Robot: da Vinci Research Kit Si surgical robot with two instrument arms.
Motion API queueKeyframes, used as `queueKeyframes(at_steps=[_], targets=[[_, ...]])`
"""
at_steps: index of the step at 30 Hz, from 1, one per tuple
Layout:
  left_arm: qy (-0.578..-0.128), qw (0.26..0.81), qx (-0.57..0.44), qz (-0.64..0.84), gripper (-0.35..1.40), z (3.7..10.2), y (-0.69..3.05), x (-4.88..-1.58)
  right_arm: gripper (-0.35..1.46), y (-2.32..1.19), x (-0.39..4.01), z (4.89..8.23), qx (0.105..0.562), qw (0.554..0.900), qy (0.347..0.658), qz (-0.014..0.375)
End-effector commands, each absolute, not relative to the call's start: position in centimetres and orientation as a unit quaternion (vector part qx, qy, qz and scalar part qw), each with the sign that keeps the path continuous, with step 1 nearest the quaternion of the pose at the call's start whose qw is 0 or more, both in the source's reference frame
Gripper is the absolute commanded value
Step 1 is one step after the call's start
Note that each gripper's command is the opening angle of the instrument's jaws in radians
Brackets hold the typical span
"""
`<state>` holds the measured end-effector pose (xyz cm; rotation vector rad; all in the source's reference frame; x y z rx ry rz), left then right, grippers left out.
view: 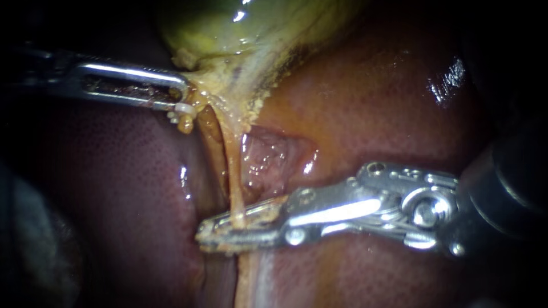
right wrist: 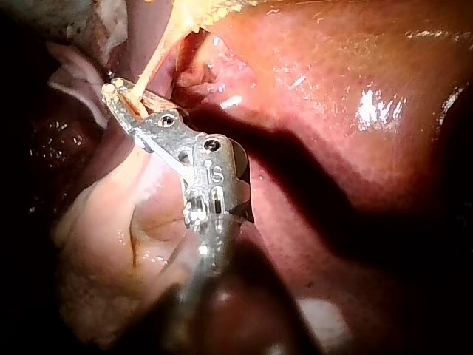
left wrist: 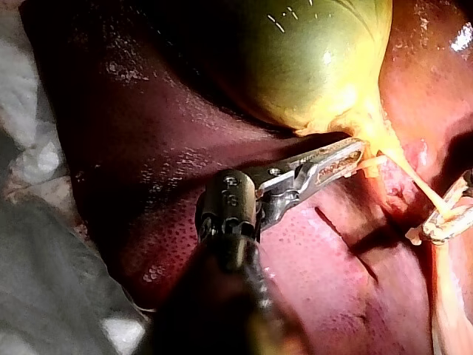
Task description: Clipping first clip right tube
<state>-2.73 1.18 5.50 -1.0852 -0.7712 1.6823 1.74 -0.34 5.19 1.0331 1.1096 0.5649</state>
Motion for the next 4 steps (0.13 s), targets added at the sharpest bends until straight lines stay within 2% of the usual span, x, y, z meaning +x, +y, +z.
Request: queueKeyframes(at_steps=[1,4], targets=[[-0.315,0.478,-0.444,0.689,-0.35,5.5,1.18,-2.74,-0.35,-0.35,1.74,5.2,0.462,0.69,0.496,0.253],[-0.315,0.478,-0.444,0.689,-0.35,5.51,1.19,-2.74,-0.35,-0.35,1.75,5.23,0.462,0.69,0.495,0.254]])
